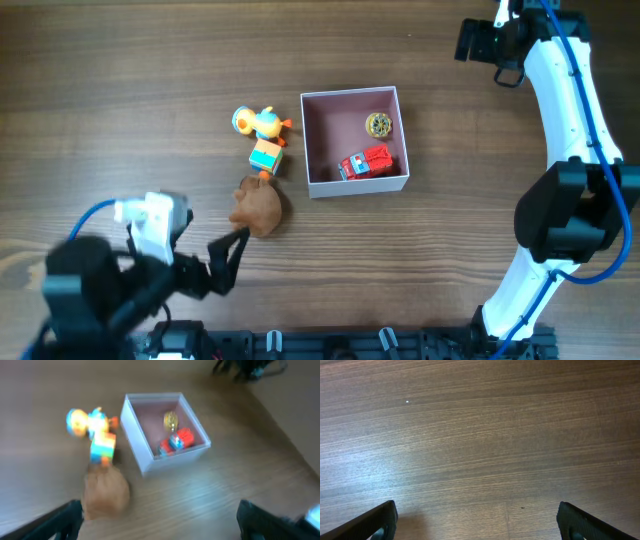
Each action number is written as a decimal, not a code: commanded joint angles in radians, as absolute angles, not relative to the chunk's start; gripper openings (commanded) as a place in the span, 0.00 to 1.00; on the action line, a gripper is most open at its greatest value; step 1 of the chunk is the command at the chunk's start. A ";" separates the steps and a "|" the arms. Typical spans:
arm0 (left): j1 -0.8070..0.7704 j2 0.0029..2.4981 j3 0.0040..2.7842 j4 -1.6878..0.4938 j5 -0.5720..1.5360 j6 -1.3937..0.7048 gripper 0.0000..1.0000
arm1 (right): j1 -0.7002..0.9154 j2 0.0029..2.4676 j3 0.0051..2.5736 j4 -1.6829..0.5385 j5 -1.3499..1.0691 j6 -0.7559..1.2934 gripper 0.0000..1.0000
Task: Pack container
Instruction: 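Move the left gripper down onto the brown plush toy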
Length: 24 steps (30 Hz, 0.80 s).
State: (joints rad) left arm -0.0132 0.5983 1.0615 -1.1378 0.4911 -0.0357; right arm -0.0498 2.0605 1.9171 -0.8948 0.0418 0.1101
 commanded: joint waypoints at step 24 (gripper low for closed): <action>-0.513 1.543 1.279 -1.221 -0.039 -0.329 1.00 | -0.054 2.038 1.914 -0.893 0.033 0.105 1.00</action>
